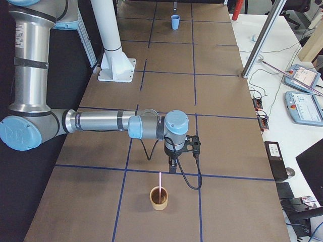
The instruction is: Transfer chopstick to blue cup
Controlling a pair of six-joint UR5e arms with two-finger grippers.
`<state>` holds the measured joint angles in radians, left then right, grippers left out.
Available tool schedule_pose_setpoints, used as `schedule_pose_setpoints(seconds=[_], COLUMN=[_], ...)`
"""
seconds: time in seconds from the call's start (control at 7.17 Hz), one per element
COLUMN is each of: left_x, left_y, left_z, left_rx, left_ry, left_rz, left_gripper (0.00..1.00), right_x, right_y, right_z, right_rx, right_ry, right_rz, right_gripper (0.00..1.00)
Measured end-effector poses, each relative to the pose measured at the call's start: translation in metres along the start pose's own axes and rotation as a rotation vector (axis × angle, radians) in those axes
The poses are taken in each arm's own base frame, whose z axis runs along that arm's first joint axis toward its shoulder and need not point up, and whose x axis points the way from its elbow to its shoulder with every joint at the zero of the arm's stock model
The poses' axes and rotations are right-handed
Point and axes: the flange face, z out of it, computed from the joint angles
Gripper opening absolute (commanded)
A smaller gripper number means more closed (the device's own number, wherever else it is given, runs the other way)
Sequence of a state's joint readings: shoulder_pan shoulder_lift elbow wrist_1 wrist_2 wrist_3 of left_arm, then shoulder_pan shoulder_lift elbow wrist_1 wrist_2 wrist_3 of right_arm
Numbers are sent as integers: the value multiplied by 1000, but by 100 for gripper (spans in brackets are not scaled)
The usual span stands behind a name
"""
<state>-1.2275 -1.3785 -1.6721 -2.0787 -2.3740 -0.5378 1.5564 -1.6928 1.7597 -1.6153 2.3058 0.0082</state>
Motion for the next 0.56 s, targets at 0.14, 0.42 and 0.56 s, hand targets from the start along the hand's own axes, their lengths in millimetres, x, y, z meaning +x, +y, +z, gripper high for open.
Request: schedule_pose_setpoints(seconds=[0.14,0.42,0.56], left_x=[2,6,12], left_y=[-7,-15,-14], left_z=[7,19,26], left_rx=[-5,-22,-38], left_ry=[-1,-3,-3], left_rz=[4,13,26], left_gripper=[100,100,61], right_x=[0,0,0], right_y=[0,-1,-1], right_z=[-1,-2,-2], right_rx=[2,4,5], right_ry=[0,0,0], right_rz=[0,-1,-1], right_gripper=[100,100,100])
